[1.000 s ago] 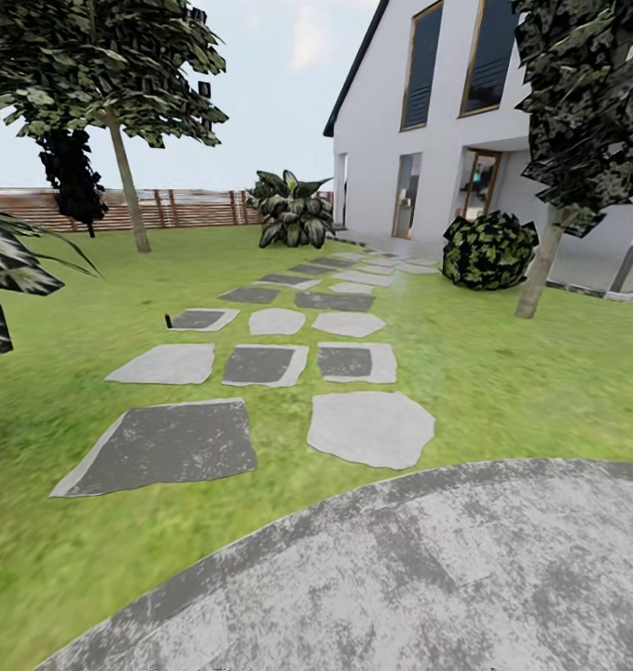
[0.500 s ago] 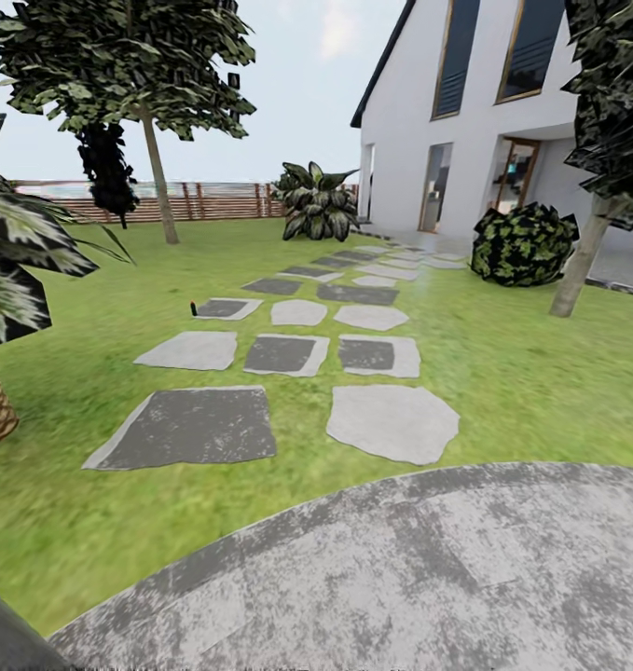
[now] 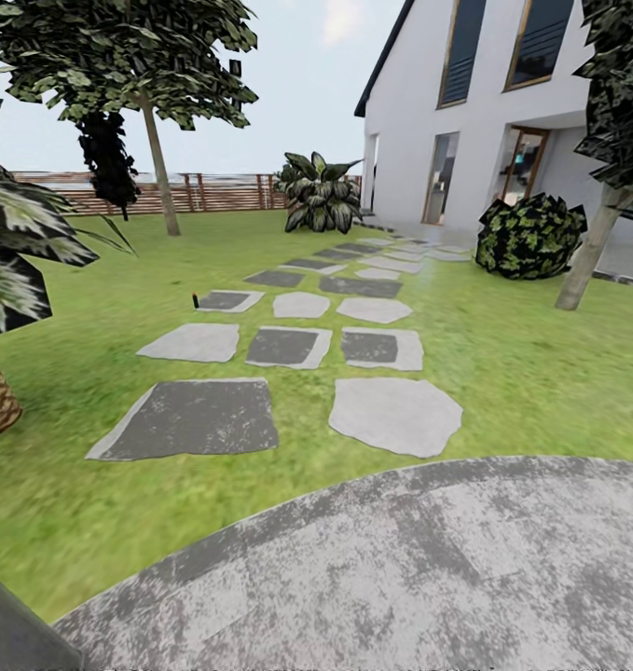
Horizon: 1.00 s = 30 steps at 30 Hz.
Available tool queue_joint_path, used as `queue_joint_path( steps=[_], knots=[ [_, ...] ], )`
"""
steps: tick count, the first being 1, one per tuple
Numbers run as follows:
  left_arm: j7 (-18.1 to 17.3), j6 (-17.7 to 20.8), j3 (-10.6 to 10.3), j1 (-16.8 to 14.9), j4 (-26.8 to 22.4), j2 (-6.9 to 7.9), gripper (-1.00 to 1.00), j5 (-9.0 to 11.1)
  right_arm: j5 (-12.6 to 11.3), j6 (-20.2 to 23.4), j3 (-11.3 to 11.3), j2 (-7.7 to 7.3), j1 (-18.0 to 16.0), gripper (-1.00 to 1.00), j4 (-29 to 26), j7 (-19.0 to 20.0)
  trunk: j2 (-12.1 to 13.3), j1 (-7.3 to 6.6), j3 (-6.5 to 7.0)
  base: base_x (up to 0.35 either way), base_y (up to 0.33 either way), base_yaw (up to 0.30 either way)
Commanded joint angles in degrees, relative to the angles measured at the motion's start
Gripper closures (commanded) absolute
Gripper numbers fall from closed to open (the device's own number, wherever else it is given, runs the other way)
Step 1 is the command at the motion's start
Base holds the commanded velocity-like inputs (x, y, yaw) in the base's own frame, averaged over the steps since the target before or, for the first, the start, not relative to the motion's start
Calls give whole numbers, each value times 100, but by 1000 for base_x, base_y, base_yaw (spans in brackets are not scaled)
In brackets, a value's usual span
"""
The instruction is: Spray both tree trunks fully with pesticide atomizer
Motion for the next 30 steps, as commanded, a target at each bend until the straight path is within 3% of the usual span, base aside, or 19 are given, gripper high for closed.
queue_joint_path(
  steps=[1,11,30],
  knots=[
    [0,1,2,0,0,3,-100,7,0,2,1,0,0,-100,0,0,0,0,-10,0,0,0],
    [-8,7,4,0,-1,8,-100,7,4,-2,-1,-3,0,-100,0,0,0,0,-62,51,0,0],
    [-9,29,4,-12,-1,17,-100,-15,5,-2,2,-4,0,-100,0,-9,0,0,-63,324,0,0]
  ],
)
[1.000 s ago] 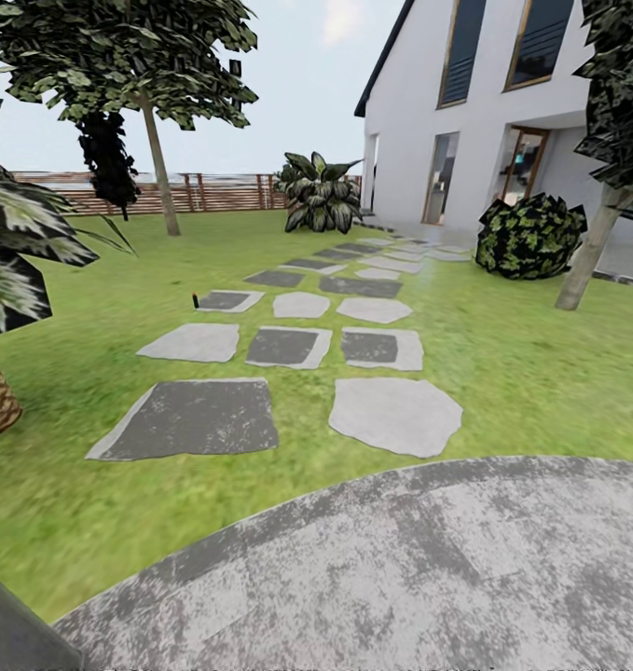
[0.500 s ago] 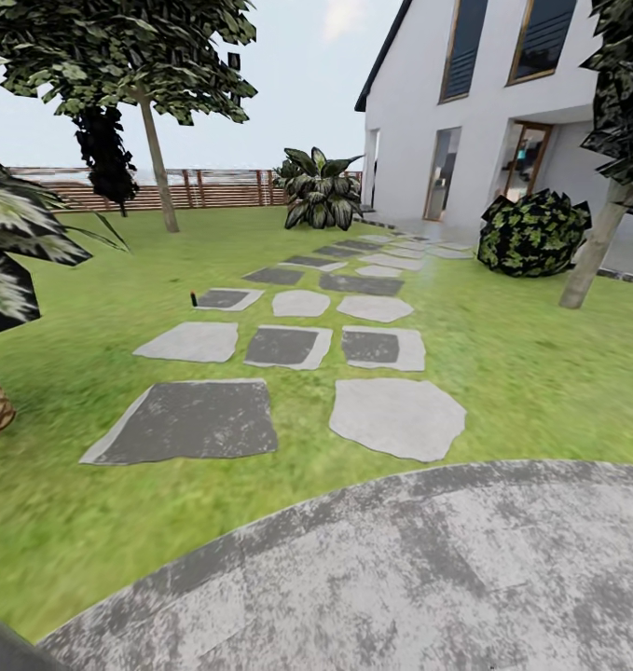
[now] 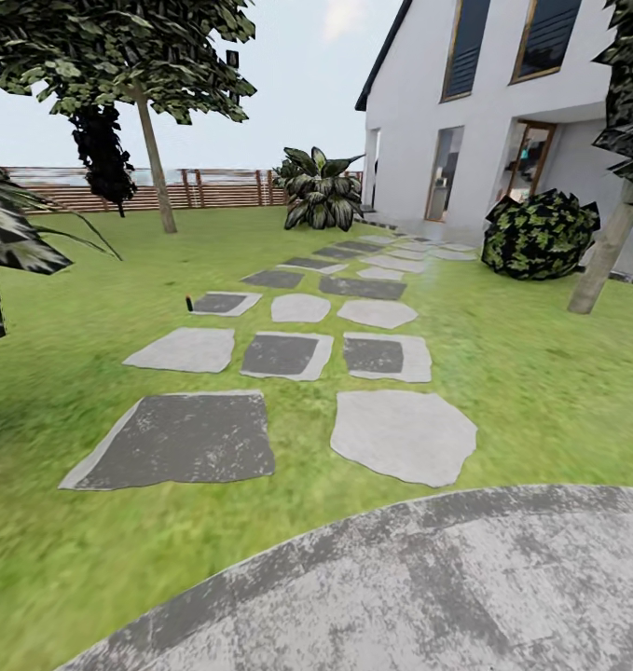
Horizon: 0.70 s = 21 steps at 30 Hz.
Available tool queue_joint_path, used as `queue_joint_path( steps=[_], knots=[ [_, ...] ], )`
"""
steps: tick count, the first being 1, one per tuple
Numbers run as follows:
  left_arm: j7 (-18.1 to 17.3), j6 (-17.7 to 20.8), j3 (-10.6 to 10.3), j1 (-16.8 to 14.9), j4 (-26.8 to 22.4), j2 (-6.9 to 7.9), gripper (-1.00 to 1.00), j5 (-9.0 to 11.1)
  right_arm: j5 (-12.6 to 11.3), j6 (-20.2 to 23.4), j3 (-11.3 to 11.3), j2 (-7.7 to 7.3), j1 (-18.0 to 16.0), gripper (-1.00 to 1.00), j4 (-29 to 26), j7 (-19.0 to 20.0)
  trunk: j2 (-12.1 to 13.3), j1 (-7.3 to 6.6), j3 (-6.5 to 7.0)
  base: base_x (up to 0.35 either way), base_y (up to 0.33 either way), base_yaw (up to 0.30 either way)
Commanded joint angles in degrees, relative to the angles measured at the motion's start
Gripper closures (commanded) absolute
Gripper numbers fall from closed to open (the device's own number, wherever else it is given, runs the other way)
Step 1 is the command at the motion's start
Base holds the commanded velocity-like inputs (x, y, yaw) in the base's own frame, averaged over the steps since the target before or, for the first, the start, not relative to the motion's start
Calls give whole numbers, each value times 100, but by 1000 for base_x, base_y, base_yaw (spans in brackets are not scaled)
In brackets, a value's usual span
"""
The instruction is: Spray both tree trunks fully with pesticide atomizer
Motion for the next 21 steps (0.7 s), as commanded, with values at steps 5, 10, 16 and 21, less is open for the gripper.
queue_joint_path(
  steps=[5,10,16,21],
  knots=[
    [0,10,0,-11,0,0,-100,4,0,0,-1,0,1,-100,0,0,0,0,0,339,0,0],
    [1,13,4,-14,0,0,-100,16,0,0,-1,0,0,-100,0,0,0,0,0,339,0,0],
    [-48,-9,0,-15,0,0,-100,11,0,0,-1,0,0,-100,0,0,0,0,0,339,0,0],
    [-60,-16,-3,-15,0,0,-100,9,0,0,-1,0,0,-100,0,0,0,0,0,339,0,0]
  ],
)
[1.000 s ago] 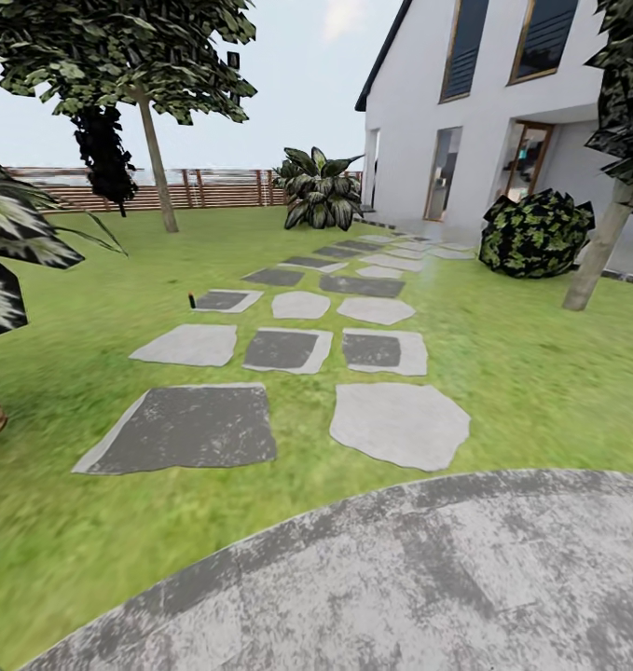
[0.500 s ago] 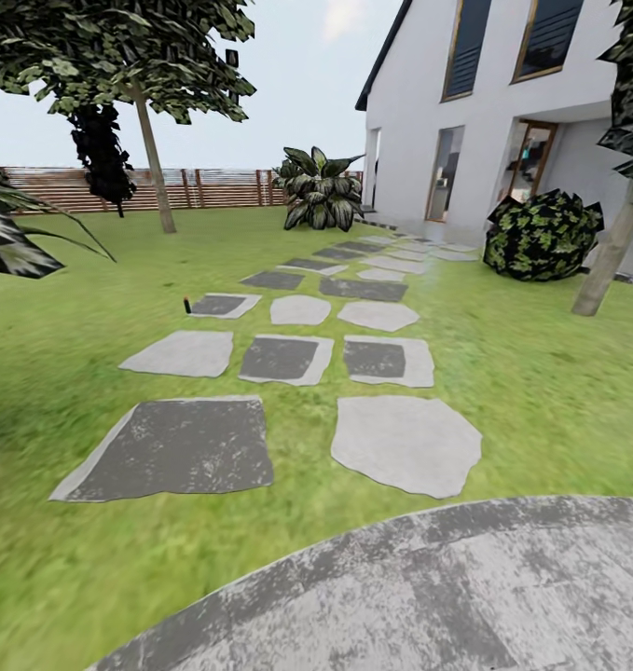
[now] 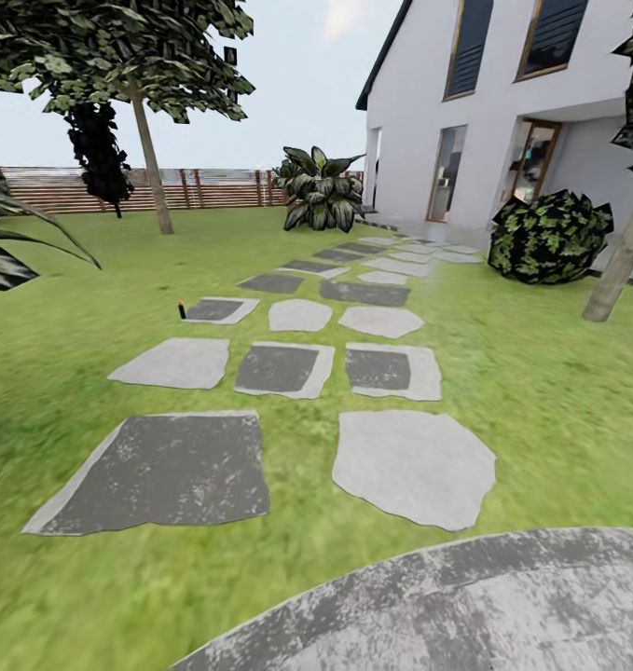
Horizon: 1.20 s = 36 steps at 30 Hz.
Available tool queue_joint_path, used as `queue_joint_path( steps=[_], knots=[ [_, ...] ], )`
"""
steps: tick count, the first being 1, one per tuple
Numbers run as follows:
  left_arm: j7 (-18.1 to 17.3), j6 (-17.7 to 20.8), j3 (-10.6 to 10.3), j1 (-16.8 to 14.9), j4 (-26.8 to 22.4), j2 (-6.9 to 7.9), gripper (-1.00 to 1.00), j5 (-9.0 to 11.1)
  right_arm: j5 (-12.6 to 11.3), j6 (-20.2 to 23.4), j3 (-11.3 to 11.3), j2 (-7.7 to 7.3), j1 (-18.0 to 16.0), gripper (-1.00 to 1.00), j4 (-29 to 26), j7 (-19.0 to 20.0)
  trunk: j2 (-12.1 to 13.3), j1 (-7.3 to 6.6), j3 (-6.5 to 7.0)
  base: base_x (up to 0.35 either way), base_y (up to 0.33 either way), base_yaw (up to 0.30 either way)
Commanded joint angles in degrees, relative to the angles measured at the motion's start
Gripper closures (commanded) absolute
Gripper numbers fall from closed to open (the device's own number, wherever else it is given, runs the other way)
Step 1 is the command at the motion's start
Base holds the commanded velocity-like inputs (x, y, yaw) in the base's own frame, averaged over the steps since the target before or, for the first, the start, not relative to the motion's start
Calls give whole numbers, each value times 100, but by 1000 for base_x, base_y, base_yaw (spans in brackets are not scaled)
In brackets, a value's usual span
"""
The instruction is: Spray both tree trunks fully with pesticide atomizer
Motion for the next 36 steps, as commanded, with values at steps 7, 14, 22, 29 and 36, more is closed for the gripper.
queue_joint_path(
  steps=[7,14,22,29,36],
  knots=[
    [-2,7,-6,0,0,0,-100,0,-4,0,-7,0,0,-100,0,-6,0,0,0,339,0,0],
    [-2,16,-6,-5,0,0,-100,0,-15,-54,-13,0,1,-100,-21,-9,0,0,0,339,0,0],
    [6,20,-6,-9,0,0,-100,-2,-11,-204,-12,-4,0,-100,-26,-4,0,0,0,339,0,0],
    [-1,12,-14,-7,0,0,-100,-2,-2,-211,-9,-1,0,-100,-7,5,0,0,0,339,0,0],
    [3,15,-8,-8,0,0,-100,-1,0,-211,-9,-3,0,-100,-3,9,0,0,0,339,0,0]
  ],
)
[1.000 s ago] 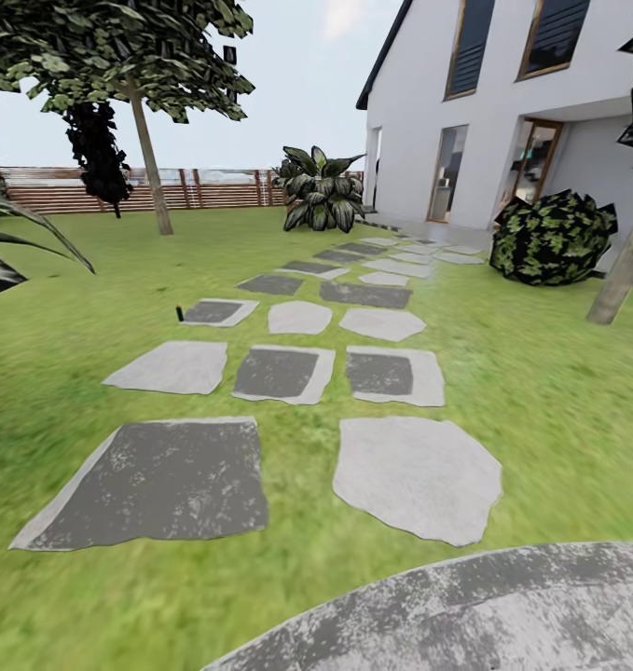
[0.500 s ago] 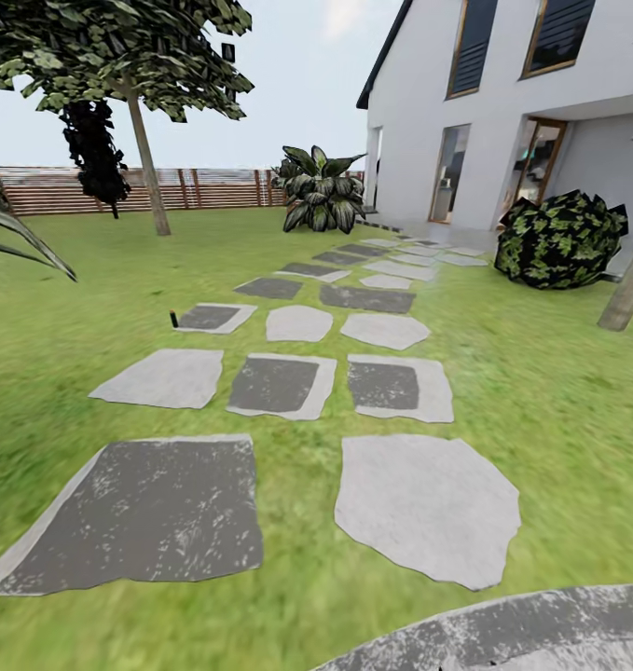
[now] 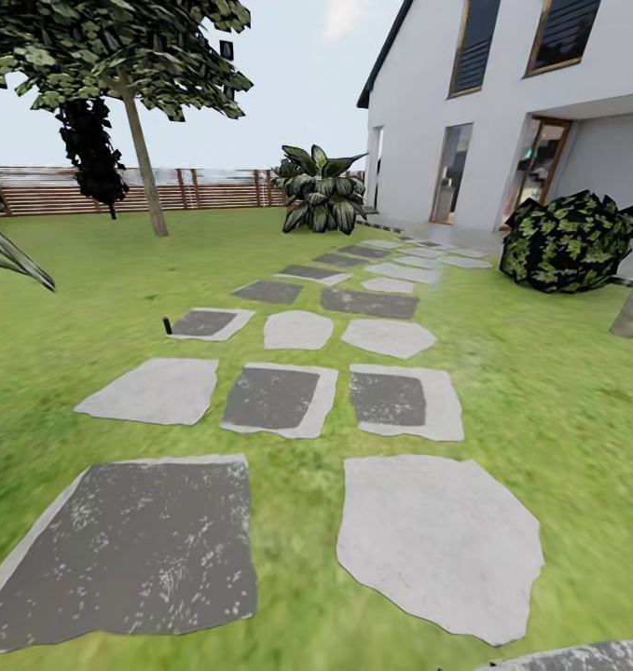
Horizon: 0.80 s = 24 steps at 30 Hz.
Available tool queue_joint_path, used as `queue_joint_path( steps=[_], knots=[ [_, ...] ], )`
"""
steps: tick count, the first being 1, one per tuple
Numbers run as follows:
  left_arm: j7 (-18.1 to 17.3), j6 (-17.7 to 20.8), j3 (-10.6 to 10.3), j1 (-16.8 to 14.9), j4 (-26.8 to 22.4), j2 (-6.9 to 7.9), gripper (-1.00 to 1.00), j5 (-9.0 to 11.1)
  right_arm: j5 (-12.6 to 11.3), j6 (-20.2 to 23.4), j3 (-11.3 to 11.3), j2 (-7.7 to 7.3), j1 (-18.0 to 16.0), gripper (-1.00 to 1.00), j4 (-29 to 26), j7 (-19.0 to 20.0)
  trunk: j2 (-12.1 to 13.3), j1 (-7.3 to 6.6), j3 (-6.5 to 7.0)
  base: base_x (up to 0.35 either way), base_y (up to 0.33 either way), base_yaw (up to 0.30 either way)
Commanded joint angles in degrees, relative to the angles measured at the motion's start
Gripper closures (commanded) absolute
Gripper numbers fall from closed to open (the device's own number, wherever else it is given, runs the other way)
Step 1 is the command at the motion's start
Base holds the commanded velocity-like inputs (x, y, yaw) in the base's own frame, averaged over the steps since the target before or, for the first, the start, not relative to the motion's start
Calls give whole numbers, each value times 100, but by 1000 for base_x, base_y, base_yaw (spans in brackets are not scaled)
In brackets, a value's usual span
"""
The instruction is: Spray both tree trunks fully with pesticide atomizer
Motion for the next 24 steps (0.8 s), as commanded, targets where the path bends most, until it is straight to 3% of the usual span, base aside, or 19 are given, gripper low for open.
queue_joint_path(
  steps=[1,24],
  knots=[
    [-1,1,-1,2,0,0,-100,0,0,0,0,1,0,-100,1,0,0,0,0,339,0,0],
    [3,-4,2,1,0,0,-100,0,0,0,3,2,2,-100,3,0,0,0,0,339,0,0]
  ],
)
